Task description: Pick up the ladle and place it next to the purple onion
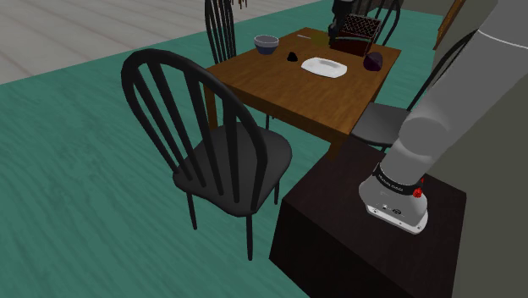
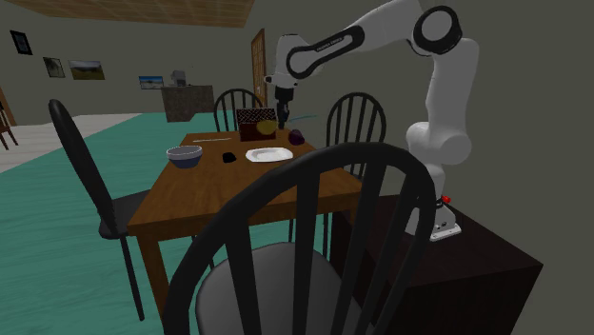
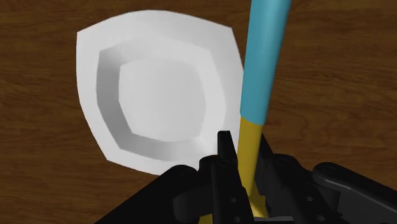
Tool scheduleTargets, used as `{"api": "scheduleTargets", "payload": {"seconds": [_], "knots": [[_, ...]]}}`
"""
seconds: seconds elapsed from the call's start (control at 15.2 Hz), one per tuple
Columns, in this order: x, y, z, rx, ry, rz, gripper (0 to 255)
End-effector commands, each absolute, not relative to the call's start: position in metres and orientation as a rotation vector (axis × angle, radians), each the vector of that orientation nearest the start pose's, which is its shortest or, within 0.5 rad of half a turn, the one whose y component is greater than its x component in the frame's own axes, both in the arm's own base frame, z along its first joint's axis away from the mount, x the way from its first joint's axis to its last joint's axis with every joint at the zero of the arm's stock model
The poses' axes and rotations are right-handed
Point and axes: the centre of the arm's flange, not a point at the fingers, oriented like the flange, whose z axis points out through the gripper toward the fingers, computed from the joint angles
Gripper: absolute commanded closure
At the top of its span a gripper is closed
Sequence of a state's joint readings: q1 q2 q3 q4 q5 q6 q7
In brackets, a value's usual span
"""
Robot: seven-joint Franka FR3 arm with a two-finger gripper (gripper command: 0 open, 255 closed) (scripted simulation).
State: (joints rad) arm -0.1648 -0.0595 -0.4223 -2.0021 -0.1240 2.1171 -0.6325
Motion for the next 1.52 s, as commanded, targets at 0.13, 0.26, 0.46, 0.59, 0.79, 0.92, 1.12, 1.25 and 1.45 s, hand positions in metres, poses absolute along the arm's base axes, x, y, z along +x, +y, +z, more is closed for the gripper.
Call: {"api": "scheduleTargets", "payload": {"seconds": [0.13,0.26,0.46,0.59,0.79,0.92,1.12,1.25,1.45], "knots": [[0.447,-0.366,0.497,-3.303,-0.168,-0.149,255],[0.442,-0.392,0.497,-3.303,-0.168,-0.149,255],[0.433,-0.430,0.497,-3.303,-0.168,-0.149,255],[0.428,-0.456,0.497,-3.303,-0.168,-0.149,255],[0.420,-0.495,0.497,-3.303,-0.168,-0.149,255],[0.416,-0.516,0.492,-3.303,-0.168,-0.149,255],[0.416,-0.516,0.476,-3.303,-0.168,-0.149,255],[0.416,-0.516,0.466,-3.303,-0.168,-0.149,255],[0.416,-0.516,0.450,-3.303,-0.168,-0.149,255]]}}
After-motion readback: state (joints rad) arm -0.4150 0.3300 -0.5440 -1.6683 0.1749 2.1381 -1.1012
